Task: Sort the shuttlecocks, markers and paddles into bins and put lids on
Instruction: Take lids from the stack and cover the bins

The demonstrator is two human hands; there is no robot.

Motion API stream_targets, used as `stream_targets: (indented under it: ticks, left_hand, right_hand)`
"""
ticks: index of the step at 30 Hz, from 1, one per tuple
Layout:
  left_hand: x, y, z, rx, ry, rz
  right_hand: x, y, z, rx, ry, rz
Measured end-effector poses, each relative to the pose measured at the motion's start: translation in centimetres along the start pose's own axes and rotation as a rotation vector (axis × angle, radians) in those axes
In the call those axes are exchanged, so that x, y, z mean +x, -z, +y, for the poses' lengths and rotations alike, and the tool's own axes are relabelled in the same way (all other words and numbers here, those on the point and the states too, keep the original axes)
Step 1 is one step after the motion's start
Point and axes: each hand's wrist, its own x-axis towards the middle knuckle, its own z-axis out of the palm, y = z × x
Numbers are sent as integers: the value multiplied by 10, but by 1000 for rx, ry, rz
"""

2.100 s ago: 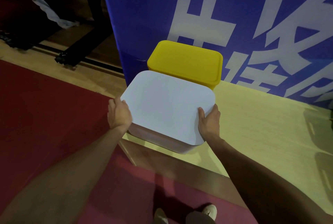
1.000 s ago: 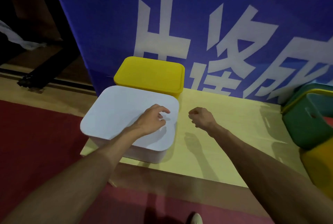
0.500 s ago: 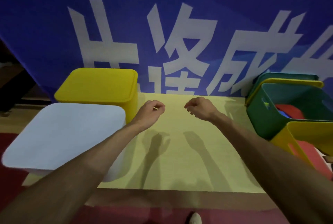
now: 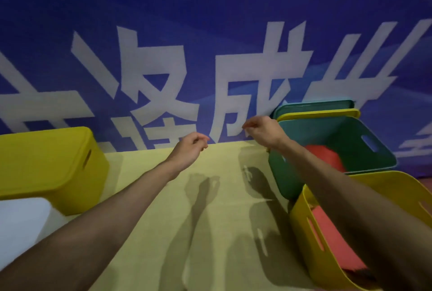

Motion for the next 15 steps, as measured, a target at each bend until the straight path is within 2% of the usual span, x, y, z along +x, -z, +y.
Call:
stream_targets:
  ticks: [4, 15]
  left_hand:
    - [40, -34, 24, -10, -34, -47]
    - [150, -83, 43, -43, -48, -117]
  right_hand:
    - [17, 27, 39, 38, -87, 46]
    - [119, 64, 129, -104, -206, 176]
